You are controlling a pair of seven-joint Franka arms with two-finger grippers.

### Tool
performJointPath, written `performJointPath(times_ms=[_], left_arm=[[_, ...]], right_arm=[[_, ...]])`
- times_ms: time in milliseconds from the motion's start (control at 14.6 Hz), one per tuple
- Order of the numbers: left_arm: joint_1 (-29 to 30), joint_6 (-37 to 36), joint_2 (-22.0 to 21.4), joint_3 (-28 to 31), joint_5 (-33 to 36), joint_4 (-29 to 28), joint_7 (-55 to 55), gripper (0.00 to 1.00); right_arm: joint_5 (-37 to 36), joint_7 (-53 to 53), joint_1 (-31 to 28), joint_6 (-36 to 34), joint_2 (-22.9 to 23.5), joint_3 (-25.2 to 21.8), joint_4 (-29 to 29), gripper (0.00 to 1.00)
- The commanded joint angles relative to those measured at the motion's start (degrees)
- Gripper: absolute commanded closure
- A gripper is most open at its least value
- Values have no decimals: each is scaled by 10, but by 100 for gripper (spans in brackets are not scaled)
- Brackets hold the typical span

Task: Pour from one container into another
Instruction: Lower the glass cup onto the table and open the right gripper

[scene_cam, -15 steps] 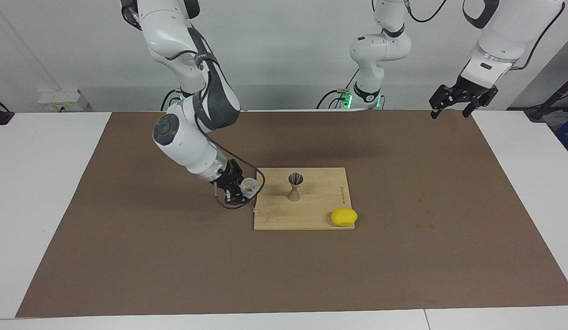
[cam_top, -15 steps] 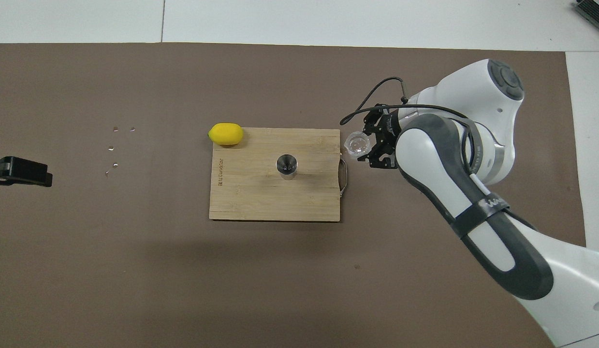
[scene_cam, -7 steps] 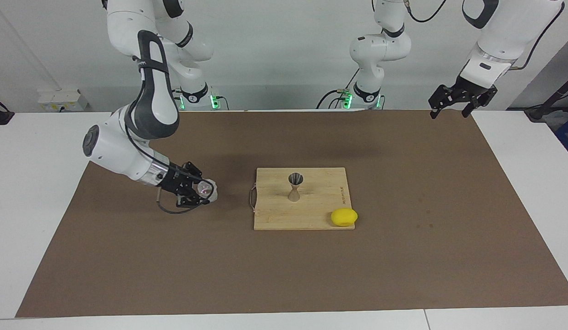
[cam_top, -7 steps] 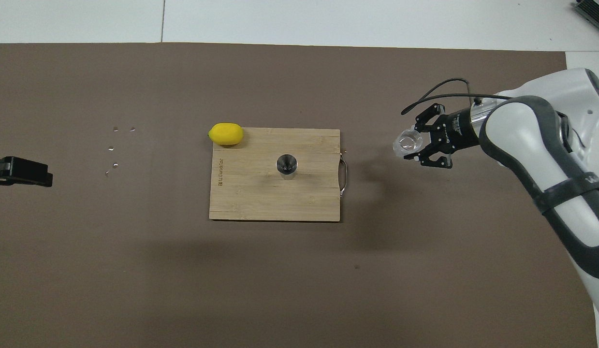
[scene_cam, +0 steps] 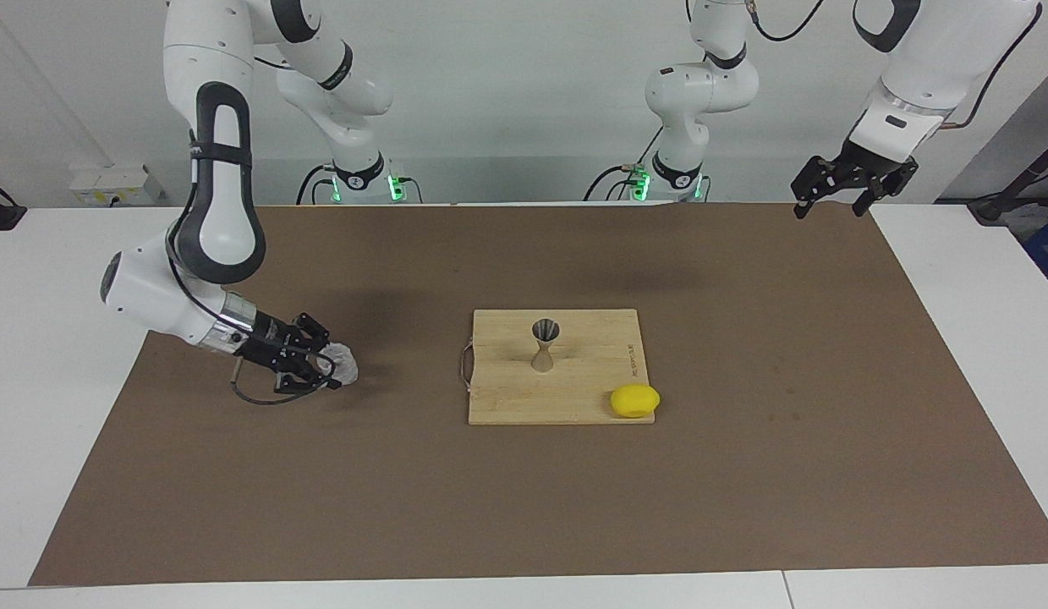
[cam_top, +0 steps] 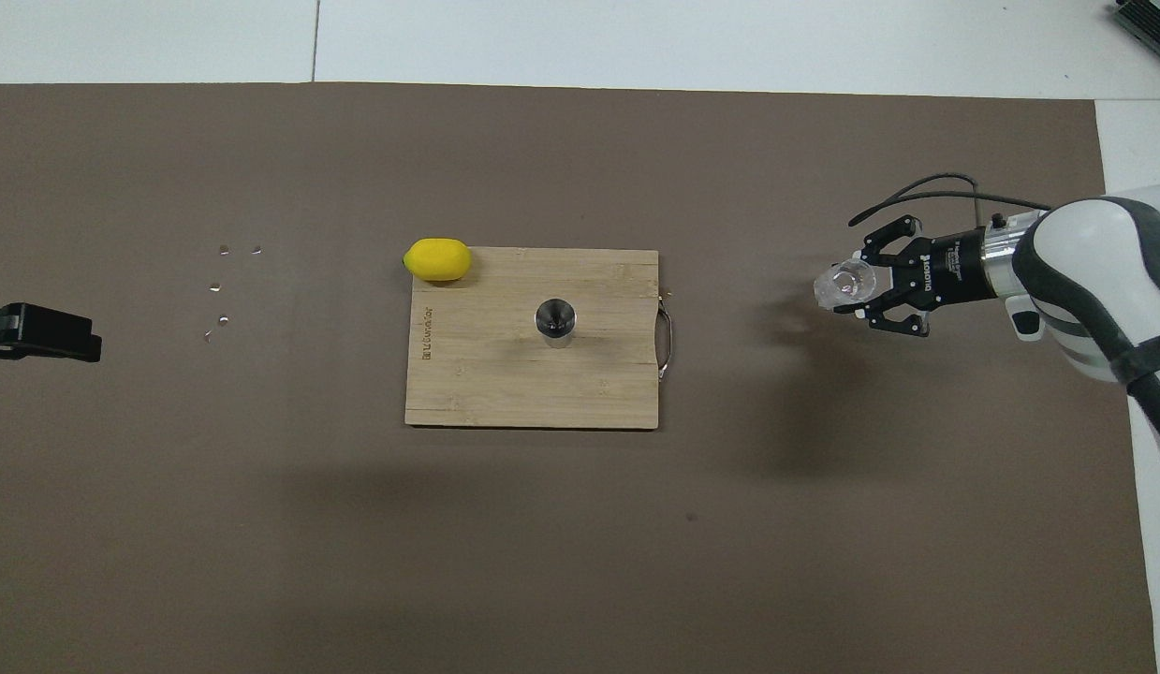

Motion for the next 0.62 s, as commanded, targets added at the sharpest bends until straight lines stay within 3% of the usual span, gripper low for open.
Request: performJointPath(times_ms=[0,548], left_arm=[[7,-9,-9,-6,10,1,-6,0],[10,-3,-9,-6,10,1,-6,0]], right_arm=[[30,-45,-13,26,23,7,1,100],[51,-50,25,118,52,7,0,100]])
